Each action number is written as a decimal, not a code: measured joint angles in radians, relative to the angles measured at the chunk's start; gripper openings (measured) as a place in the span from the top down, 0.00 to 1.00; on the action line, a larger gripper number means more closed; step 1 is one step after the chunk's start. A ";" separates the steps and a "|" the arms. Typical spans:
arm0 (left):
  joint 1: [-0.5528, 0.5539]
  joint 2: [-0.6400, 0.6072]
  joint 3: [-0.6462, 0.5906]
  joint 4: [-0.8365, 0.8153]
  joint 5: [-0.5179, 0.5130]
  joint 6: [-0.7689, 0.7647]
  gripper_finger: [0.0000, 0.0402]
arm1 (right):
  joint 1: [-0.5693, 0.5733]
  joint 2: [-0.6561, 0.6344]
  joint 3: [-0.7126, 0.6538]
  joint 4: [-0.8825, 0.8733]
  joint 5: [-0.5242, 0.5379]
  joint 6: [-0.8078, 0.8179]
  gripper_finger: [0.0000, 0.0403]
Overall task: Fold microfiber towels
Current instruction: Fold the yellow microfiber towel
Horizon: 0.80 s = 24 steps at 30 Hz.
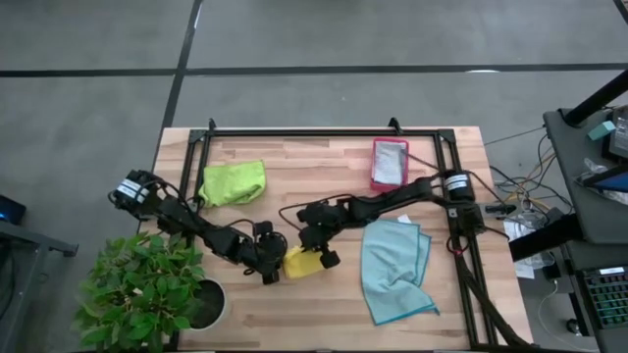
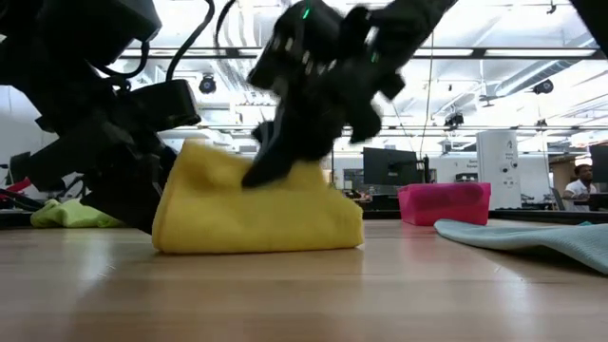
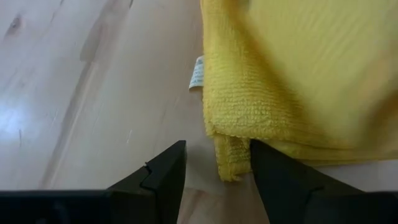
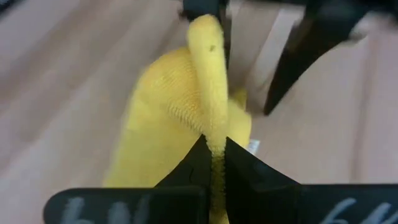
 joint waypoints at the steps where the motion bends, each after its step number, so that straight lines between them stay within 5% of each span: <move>1: 0.000 0.000 0.000 0.002 -0.002 0.007 0.59 | 0.000 0.022 0.008 0.003 0.013 0.000 0.97; 5: 0.000 0.001 0.008 -0.001 -0.007 0.020 0.59 | -0.004 0.065 0.054 -0.038 0.087 0.018 0.97; 24: 0.000 -0.075 0.024 -0.088 -0.008 0.040 0.55 | -0.013 0.060 0.066 -0.075 0.092 0.066 0.94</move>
